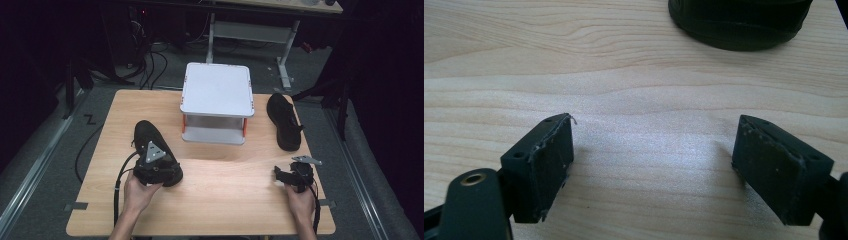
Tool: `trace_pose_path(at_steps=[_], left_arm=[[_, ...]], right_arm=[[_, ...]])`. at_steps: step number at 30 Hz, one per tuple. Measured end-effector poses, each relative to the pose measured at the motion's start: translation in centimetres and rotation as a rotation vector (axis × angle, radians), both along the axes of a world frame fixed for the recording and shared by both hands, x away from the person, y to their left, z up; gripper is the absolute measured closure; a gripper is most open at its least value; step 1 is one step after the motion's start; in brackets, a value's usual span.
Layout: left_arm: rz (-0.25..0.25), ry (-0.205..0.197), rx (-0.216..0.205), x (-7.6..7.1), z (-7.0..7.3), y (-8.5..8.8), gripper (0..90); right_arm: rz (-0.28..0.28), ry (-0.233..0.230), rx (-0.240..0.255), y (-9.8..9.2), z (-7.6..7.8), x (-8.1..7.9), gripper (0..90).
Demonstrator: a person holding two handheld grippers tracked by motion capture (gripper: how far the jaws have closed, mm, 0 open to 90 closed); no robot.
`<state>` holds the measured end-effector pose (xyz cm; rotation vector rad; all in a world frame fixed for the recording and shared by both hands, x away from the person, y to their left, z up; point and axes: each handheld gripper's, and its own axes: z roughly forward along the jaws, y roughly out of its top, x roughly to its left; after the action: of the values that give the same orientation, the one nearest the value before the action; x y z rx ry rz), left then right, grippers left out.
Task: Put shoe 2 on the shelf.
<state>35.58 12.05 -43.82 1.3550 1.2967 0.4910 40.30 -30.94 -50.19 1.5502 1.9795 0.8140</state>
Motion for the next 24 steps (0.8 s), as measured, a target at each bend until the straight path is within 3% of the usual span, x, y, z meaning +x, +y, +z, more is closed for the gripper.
trace_pose_path(at_steps=[3,13,16,22,24], left_arm=[[-0.001,0.008,0.008,0.4,-0.2,-0.2,33.6],[-0.011,0.051,0.091,1.8,-1.9,-1.5,39.0],[-0.013,0.058,0.088,2.1,-2.4,-1.5,40.2],[-0.012,0.080,0.034,2.6,-3.3,-1.5,41.6],[-0.016,0.081,0.043,2.7,-3.5,-1.5,42.0]], right_arm=[[0.001,0.000,0.001,0.0,0.0,0.0,16.5],[0.002,0.001,0.002,0.0,0.0,0.0,16.5],[0.002,0.000,0.001,0.0,0.0,0.0,16.5],[0.003,0.000,0.001,0.0,0.0,0.0,16.7],[0.003,0.000,0.002,0.0,0.0,0.0,16.7]])
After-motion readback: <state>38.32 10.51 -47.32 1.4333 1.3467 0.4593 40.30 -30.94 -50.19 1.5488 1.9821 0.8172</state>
